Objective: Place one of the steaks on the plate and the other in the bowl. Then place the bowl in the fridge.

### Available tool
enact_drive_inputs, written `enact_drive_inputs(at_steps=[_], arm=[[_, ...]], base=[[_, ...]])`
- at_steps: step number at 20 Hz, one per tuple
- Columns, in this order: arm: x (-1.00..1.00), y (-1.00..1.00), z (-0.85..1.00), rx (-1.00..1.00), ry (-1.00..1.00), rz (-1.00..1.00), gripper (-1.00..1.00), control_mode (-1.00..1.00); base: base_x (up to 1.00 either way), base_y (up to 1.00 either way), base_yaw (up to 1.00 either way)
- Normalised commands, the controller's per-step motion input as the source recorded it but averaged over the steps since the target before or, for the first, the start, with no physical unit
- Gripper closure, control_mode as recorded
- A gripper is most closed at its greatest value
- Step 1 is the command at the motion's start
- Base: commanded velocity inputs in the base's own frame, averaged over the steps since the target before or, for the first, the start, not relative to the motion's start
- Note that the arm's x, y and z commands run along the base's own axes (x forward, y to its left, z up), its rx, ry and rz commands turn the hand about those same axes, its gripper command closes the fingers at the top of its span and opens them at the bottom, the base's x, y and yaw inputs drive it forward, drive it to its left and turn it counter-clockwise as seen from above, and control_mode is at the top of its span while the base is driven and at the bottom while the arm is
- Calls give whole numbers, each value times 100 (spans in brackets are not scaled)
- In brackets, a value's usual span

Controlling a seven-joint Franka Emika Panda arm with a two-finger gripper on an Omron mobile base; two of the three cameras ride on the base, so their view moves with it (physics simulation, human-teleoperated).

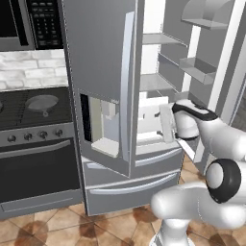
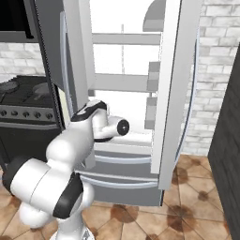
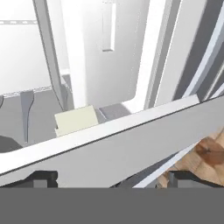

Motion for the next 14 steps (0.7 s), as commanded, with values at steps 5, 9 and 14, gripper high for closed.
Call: enact_drive_inputs(at_steps=[5, 9, 14], arm=[[63, 14, 0, 3, -1, 10, -100, -100], [53, 33, -3, 1, 0, 12, -100, -100], [32, 69, -3, 0, -2, 7, -100, -100]], base=[[0, 0, 0], [0, 0, 0], [0, 0, 0]])
